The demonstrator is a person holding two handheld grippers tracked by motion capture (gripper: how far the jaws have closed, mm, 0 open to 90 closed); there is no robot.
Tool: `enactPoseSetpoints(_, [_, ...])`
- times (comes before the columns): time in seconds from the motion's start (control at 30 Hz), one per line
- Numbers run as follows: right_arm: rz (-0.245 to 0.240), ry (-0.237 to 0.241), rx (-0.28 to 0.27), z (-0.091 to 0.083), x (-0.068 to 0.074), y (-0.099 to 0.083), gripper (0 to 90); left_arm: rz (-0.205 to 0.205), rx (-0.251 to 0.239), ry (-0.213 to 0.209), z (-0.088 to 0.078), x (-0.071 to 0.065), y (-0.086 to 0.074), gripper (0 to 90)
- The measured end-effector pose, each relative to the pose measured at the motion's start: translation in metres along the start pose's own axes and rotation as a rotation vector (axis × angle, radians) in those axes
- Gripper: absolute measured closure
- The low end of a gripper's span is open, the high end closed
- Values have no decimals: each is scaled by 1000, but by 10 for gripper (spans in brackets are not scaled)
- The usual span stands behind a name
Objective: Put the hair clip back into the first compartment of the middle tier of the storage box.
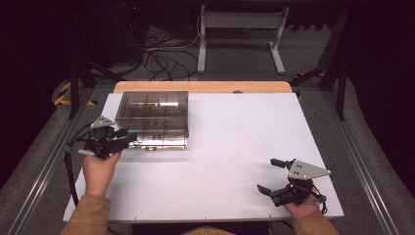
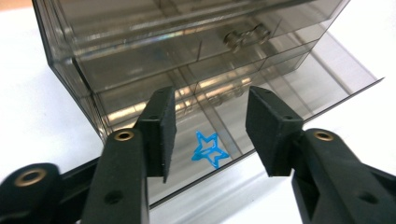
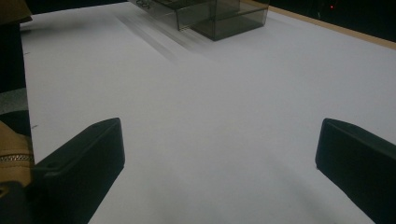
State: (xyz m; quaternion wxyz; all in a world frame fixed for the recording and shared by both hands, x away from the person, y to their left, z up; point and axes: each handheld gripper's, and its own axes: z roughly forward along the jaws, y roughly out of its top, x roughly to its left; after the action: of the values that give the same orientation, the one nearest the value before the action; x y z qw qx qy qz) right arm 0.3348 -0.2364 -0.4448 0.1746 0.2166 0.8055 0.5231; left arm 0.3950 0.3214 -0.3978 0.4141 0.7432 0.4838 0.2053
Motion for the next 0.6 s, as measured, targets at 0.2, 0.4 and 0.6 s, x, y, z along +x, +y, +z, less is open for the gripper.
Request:
enactPoseSetpoints(0.2, [2, -1, 1, 0, 0, 0, 19, 23, -15, 2, -4, -6, 2, 459])
enactPoseSetpoints(0.4, [1, -2, -1, 0, 0, 0, 19, 44, -44, -9, -11, -13, 4, 430])
enactPoseSetpoints(0.6, [1, -1, -4, 0, 0, 0, 19, 85, -92, -30, -21, -25, 4, 349])
